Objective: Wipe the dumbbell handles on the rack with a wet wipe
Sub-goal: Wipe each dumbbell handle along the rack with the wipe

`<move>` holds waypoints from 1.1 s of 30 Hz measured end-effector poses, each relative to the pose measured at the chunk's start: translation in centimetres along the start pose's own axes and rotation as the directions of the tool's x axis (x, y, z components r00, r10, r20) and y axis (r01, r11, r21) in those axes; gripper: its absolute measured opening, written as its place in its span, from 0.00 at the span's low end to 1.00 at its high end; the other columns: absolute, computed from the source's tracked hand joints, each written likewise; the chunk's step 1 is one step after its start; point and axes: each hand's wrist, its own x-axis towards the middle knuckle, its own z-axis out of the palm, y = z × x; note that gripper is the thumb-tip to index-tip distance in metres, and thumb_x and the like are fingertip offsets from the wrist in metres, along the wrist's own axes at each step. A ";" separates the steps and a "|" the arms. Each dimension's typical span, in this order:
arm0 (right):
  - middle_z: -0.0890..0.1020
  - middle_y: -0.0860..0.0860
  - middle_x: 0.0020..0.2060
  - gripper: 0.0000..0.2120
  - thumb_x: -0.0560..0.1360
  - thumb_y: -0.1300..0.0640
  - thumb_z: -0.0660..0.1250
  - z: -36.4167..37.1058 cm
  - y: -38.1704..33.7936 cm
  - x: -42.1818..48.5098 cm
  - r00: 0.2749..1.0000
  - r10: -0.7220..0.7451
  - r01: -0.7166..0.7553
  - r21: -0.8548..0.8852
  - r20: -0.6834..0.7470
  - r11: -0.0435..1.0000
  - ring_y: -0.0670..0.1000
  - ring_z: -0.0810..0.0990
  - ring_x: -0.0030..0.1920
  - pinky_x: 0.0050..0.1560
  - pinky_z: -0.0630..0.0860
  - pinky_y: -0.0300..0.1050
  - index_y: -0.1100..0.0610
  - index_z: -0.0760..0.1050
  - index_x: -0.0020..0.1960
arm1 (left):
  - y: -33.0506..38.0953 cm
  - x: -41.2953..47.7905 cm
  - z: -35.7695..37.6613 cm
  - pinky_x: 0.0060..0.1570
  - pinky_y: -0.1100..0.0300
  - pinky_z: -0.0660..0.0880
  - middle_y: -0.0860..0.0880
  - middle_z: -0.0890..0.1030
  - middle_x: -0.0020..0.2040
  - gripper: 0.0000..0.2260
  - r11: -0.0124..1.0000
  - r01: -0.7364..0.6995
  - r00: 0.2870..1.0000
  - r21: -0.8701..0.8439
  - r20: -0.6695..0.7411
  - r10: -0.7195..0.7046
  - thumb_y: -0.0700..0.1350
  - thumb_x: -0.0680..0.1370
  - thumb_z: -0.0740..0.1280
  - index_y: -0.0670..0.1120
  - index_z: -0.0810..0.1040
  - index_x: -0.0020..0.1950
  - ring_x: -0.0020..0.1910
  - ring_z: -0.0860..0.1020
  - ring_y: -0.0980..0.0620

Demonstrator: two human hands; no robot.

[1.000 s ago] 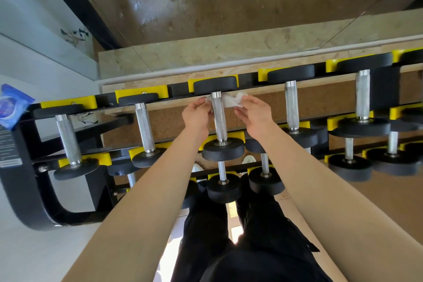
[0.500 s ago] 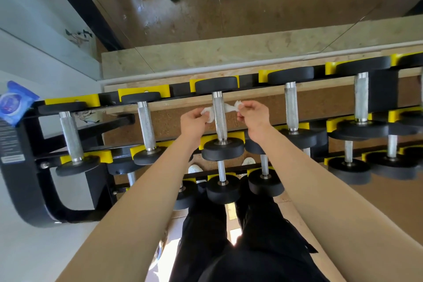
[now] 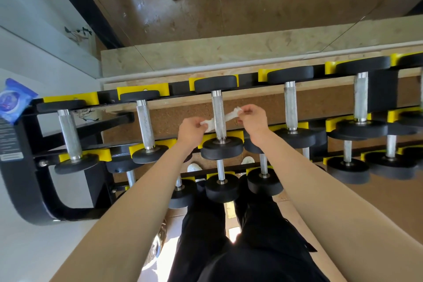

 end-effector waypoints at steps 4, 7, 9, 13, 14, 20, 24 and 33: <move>0.83 0.61 0.53 0.06 0.80 0.68 0.62 1.1 -0.2 -0.7 0.955 0.112 -0.208 0.352 0.273 0.913 0.59 0.83 0.54 0.58 0.80 0.54 0.60 0.75 0.53 | -2.5 -0.5 -1.9 0.56 0.51 0.78 0.43 0.83 0.59 0.14 0.991 -0.020 0.998 0.134 -0.054 0.028 0.44 0.82 0.67 0.45 0.79 0.68 0.57 0.81 0.45; 0.85 0.59 0.51 0.07 0.81 0.66 0.61 -1.1 -0.3 -0.6 0.970 0.155 -0.223 0.429 0.188 0.875 0.56 0.86 0.49 0.52 0.82 0.52 0.59 0.74 0.57 | -1.3 -0.6 -0.6 0.57 0.53 0.76 0.44 0.83 0.60 0.14 0.991 -0.071 0.997 0.112 -0.008 0.073 0.45 0.81 0.67 0.45 0.81 0.66 0.59 0.80 0.45; 0.84 0.59 0.51 0.06 0.82 0.65 0.62 -2.7 0.0 0.0 0.977 0.195 -0.215 0.414 0.091 0.885 0.55 0.85 0.46 0.46 0.82 0.49 0.57 0.74 0.56 | 0.1 -0.9 0.6 0.57 0.54 0.75 0.45 0.83 0.60 0.13 0.984 -0.121 0.992 0.128 0.048 0.116 0.46 0.81 0.68 0.45 0.81 0.65 0.59 0.80 0.46; 0.81 0.59 0.55 0.06 0.80 0.66 0.63 -2.6 0.2 0.0 0.982 0.164 -0.176 0.146 0.091 0.974 0.54 0.82 0.48 0.43 0.81 0.45 0.55 0.74 0.52 | -0.1 -1.4 0.2 0.59 0.52 0.76 0.44 0.82 0.62 0.15 0.968 -0.132 0.991 0.211 0.063 0.121 0.46 0.82 0.66 0.45 0.79 0.68 0.60 0.80 0.46; 0.80 0.58 0.55 0.07 0.79 0.67 0.64 -1.8 0.3 -0.3 0.982 0.132 -0.139 0.045 0.136 0.989 0.54 0.82 0.51 0.46 0.82 0.46 0.55 0.75 0.51 | -0.8 -1.6 -0.5 0.59 0.52 0.76 0.44 0.82 0.63 0.15 0.957 -0.136 0.990 0.258 0.070 0.122 0.45 0.82 0.66 0.45 0.79 0.68 0.60 0.80 0.45; 0.83 0.48 0.45 0.06 0.79 0.60 0.68 -0.4 0.2 -1.3 0.938 -0.054 0.229 -0.495 0.343 0.838 0.44 0.82 0.44 0.47 0.78 0.40 0.50 0.77 0.46 | -3.3 -2.2 -2.5 0.53 0.57 0.75 0.46 0.84 0.59 0.12 0.897 -0.209 0.977 0.391 0.129 0.171 0.43 0.83 0.63 0.47 0.83 0.63 0.55 0.81 0.47; 0.82 0.49 0.49 0.06 0.74 0.64 0.70 -2.8 -0.5 -0.4 0.955 -0.019 0.210 -0.629 0.296 0.749 0.48 0.79 0.50 0.50 0.70 0.41 0.54 0.80 0.47 | -0.9 -2.5 -0.6 0.56 0.52 0.77 0.46 0.84 0.57 0.15 0.899 -0.249 0.955 0.360 0.246 0.167 0.40 0.83 0.59 0.47 0.84 0.61 0.56 0.80 0.46; 0.77 0.51 0.34 0.12 0.78 0.56 0.67 -0.4 -1.1 -1.8 0.865 0.067 0.389 -0.749 0.497 0.537 0.51 0.76 0.38 0.33 0.66 0.41 0.55 0.75 0.36 | -1.1 -2.0 -2.6 0.40 0.55 0.70 0.44 0.79 0.41 0.10 0.949 -0.108 0.986 0.297 0.155 0.064 0.41 0.83 0.60 0.43 0.80 0.49 0.41 0.76 0.45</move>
